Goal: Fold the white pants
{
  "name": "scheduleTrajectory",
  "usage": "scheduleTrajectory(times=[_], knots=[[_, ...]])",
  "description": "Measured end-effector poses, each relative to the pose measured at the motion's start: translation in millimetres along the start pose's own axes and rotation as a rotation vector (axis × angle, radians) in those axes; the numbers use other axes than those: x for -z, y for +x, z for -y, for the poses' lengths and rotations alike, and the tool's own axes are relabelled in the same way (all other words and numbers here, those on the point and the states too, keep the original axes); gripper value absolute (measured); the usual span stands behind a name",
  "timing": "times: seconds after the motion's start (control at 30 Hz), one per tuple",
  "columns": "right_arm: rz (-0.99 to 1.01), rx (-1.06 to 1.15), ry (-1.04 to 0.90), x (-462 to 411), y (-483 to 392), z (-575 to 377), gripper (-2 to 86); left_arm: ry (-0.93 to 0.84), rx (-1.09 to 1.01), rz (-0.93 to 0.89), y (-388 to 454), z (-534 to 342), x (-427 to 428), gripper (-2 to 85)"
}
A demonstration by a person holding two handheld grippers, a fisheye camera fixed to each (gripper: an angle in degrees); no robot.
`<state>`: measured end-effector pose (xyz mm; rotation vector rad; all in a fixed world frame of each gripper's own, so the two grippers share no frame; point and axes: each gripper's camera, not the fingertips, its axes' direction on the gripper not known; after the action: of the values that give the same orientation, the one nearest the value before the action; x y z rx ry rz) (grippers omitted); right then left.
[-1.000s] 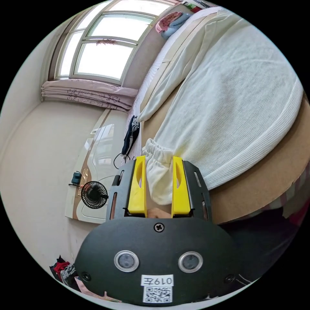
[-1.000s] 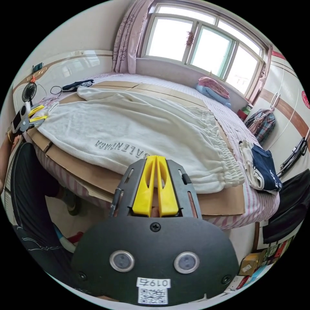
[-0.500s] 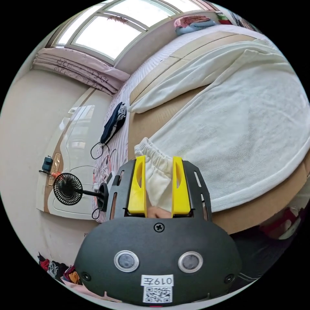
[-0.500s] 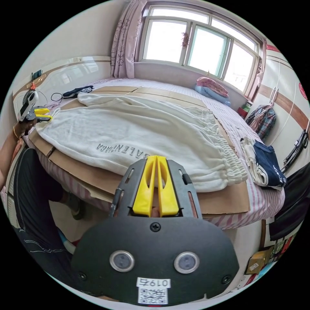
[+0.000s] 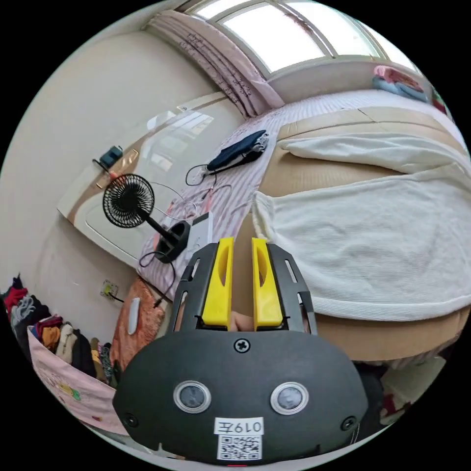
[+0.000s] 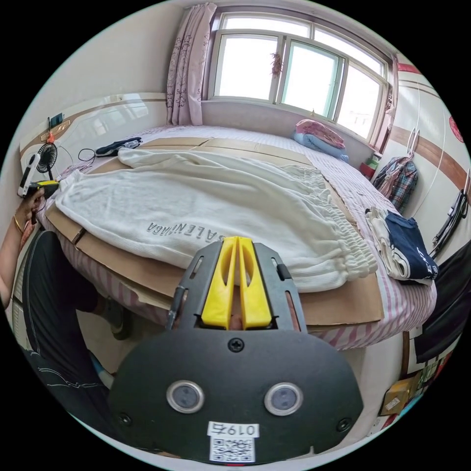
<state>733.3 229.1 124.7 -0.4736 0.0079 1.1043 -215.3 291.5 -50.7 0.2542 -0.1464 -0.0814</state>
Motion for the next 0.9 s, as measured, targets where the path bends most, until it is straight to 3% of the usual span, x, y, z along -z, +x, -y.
scheduleTrajectory(times=[0.13,0.27,0.37,0.5,0.63,0.73,0.9], knots=[[0.015,-0.012,0.002,12.6,-5.3,4.3,-0.8,-0.105,0.21,-0.422,-61.5,-17.6,-40.3,2.8],[0.024,-0.021,0.012,31.7,-13.7,9.1,-0.8,-0.131,0.327,-0.559,-93.5,-31.0,-63.7,2.8],[0.025,-0.022,0.013,45.1,-22.0,13.9,-0.8,-0.053,0.256,-0.526,-94.3,-37.4,-47.0,4.2],[0.023,-0.02,0.003,62.7,-35.1,23.4,-0.8,0.093,0.018,-0.277,-59.6,-44.7,-0.2,9.4],[0.023,-0.02,0.002,82.0,-44.6,31.7,-0.8,0.071,-0.139,-0.206,-24.2,-41.0,-2.0,11.3],[0.033,-0.036,0.017,104.8,-48.5,36.2,-0.9,0.04,-0.121,-0.008,-19.0,-37.3,-17.3,10.1],[0.052,-0.081,0.044,146.6,-49.9,48.6,-0.9,-0.022,0.047,-0.018,-52.2,-38.6,-33.3,4.5]])
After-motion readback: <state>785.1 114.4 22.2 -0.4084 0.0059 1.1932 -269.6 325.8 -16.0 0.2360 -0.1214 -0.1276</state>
